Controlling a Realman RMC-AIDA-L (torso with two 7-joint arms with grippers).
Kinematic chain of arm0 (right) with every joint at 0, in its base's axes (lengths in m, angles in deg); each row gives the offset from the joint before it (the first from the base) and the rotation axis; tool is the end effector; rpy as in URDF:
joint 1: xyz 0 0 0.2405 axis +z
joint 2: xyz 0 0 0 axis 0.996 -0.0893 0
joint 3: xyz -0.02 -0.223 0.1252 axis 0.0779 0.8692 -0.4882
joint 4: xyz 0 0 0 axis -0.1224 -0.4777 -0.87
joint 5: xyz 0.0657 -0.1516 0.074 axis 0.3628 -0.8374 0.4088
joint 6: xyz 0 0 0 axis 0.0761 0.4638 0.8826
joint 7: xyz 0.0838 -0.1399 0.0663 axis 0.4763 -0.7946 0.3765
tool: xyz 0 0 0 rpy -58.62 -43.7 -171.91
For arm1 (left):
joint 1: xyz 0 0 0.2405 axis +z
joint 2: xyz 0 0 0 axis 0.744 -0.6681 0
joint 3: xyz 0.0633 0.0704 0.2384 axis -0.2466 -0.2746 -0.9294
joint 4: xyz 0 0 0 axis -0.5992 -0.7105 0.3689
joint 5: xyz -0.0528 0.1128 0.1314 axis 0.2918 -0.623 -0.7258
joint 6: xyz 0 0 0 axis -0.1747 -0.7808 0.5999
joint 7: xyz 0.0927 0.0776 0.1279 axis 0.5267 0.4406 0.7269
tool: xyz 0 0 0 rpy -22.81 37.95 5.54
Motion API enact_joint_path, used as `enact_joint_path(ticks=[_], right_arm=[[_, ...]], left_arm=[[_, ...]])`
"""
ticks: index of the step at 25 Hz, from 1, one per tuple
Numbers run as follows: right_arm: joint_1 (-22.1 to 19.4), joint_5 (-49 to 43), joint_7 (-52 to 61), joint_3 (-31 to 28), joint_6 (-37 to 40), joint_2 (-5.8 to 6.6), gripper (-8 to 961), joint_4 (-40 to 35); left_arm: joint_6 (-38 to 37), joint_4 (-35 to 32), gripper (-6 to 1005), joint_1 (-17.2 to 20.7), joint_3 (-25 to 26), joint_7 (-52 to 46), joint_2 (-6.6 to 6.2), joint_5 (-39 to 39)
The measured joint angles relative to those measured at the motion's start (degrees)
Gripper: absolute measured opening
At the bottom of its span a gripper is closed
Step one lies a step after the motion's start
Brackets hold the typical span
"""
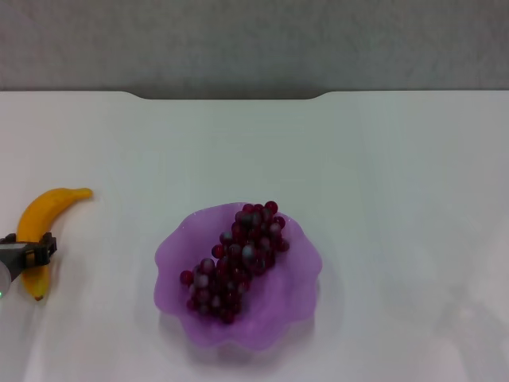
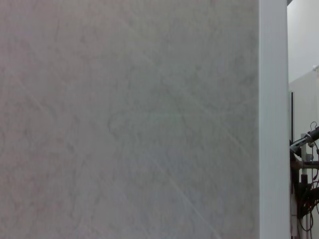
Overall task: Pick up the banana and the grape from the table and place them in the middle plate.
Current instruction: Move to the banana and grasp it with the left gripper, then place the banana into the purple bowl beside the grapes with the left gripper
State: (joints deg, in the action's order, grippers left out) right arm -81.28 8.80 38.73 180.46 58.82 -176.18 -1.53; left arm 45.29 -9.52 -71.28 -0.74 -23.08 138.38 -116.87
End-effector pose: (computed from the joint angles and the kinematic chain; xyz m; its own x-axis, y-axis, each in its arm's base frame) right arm 0.3560 0.2811 0.0746 0.7730 0.1223 -0.6225 -0.6309 0.0441 -0.7746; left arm -0.3865 0.3688 -0.0118 0.5792 0.5930 0.5593 0.6612 0.0596 -0.7479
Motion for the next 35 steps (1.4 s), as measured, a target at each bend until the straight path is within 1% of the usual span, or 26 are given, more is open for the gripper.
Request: enact_joint_path(ticks=[2,9,17,21,26,27,28,29,32,35], right_arm=[[0.0,0.0,0.0,0.0,0.0,0.0,0,0.0],[0.0,0.0,0.0,0.0,0.1,0.0,0,0.2],[0.1,-0.2,0.1,0.0,0.1,0.0,0,0.3],[0.2,-0.2,0.1,0.0,0.1,0.04,0,0.3],[0.5,-0.2,0.1,0.1,-0.4,0.08,0,0.3],[0.5,-0.2,0.1,0.2,-0.4,0.09,0,0.3],[0.6,-0.2,0.1,0.4,-0.5,0.09,0,0.3],[0.6,-0.2,0.1,0.4,-0.5,0.09,0,0.3],[0.6,-0.2,0.1,0.7,-0.5,0.11,0,0.3],[0.8,-0.3,0.1,0.7,-0.6,0.17,0,0.4]], left_arm=[[0.0,0.0,601,0.0,0.0,0.0,0.0,0.0],[0.1,0.3,508,-0.1,0.0,0.0,-0.1,0.0],[0.1,0.8,491,-0.1,0.1,0.8,-0.09,0.0],[0.8,3.6,501,0.1,0.6,0.8,-0.26,0.0],[1.5,9.1,514,1.3,0.2,1.8,-0.3,0.0],[2.0,10.2,517,1.5,0.1,2.3,-0.28,0.0],[4.4,13.3,519,2.1,0.1,2.8,-0.29,0.0],[4.4,13.3,522,2.1,0.1,2.8,-0.29,0.0],[11.2,21.6,530,4.2,0.1,3.3,-0.24,0.0],[19.1,32.3,538,7.9,-1.2,5.2,-0.03,0.2]])
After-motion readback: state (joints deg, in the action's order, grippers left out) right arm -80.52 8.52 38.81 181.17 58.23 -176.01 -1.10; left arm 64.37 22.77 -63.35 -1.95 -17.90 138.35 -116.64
